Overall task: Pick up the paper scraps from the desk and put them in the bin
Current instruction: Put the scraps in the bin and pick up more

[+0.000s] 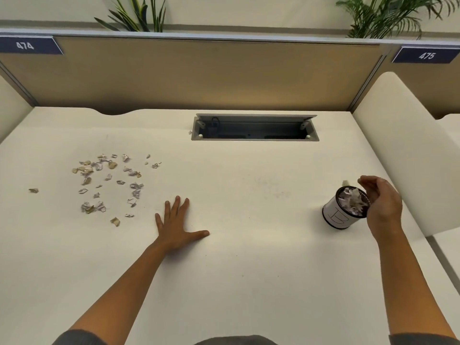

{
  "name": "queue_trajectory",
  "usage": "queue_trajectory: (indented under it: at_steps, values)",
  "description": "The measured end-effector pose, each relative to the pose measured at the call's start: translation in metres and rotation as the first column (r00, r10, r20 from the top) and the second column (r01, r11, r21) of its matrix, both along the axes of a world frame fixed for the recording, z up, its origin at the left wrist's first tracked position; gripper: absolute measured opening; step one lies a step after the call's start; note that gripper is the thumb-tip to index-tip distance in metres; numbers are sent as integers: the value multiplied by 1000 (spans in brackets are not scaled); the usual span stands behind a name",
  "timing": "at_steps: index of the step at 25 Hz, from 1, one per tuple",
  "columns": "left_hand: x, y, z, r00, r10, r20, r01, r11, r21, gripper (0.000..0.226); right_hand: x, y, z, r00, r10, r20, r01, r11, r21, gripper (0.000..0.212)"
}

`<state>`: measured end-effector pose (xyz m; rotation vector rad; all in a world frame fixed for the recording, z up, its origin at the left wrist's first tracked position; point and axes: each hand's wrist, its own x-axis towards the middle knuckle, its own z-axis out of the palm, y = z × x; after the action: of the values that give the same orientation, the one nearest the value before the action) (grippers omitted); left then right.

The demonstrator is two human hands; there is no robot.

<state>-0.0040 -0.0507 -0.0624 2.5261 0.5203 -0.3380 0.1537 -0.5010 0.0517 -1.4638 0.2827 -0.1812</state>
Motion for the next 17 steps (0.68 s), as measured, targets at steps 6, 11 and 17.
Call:
queue_trajectory:
  at_steps: [6, 11, 17]
  values:
    - [-2, -1, 1, 1000, 14, 12, -14, 1000, -2, 126, -5, -18, -3, 974, 110, -198, -210, 765, -609, 23]
    - [-3, -2, 5, 999, 23, 22, -23, 1000, -13, 123, -1, -8, -5, 962, 91, -258, -271, 448, -852, 20]
    - [-3, -3, 8, 1000, 10, -8, -10, 1000, 0, 123, 27, 1, 18, 917, 42, -398, -390, 321, -863, 23]
